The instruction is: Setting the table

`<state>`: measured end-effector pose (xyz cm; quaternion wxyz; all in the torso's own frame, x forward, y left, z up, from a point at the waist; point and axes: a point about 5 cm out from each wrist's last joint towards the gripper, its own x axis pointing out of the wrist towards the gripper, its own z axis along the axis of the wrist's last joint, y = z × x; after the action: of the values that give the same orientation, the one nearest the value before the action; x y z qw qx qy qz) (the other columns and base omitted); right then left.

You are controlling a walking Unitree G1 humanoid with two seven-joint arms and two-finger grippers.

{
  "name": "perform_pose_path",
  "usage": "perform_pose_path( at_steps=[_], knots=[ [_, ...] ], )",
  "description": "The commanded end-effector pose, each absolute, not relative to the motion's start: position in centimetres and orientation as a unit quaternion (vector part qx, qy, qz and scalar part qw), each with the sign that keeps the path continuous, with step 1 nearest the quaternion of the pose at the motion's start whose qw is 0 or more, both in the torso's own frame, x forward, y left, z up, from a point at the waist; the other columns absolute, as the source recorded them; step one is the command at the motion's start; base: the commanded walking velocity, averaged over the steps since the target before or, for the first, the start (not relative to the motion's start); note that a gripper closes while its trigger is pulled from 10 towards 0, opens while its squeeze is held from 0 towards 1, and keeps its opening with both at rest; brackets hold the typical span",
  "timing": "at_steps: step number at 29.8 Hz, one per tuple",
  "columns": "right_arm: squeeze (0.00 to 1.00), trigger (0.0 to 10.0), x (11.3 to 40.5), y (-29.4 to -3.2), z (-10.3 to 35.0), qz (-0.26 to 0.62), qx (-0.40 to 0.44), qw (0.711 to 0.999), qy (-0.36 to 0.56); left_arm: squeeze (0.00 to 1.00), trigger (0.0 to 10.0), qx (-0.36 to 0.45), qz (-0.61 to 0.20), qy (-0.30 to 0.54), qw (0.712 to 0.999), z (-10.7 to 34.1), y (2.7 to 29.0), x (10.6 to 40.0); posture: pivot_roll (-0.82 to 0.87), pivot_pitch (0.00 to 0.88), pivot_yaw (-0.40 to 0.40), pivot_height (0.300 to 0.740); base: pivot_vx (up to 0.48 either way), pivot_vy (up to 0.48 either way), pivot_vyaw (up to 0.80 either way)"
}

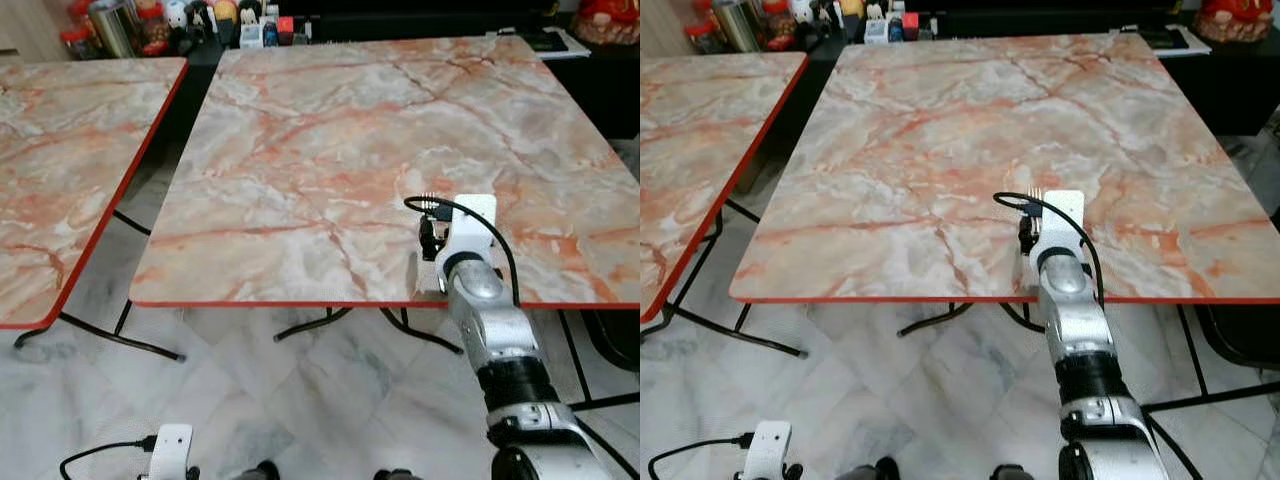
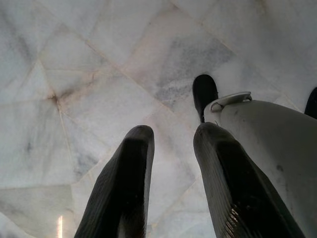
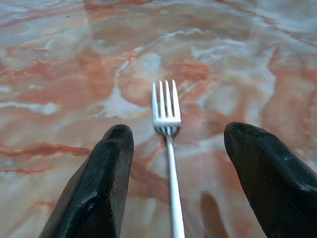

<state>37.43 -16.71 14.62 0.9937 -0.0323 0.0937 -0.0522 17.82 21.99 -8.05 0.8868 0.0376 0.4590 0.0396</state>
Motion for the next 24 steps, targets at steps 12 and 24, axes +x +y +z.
perform_pose_path(
  at_steps=[12,24],
  knots=[
    [0.0,10.0,38.9,-16.8,14.5,-0.052,-0.028,0.993,0.102,0.0,10.0,0.046,0.037,0.482,0.874,-8.6,22.1,16.6,-0.04,0.164,0.078,0.74,0.0,0.0,0.0],
    [0.0,10.0,39.3,-16.2,14.1,-0.049,-0.015,0.993,0.108,0.0,10.0,0.048,0.034,0.48,0.875,-8.3,21.7,17.5,-0.03,0.176,0.083,0.74,0.0,0.0,0.0]
  ],
)
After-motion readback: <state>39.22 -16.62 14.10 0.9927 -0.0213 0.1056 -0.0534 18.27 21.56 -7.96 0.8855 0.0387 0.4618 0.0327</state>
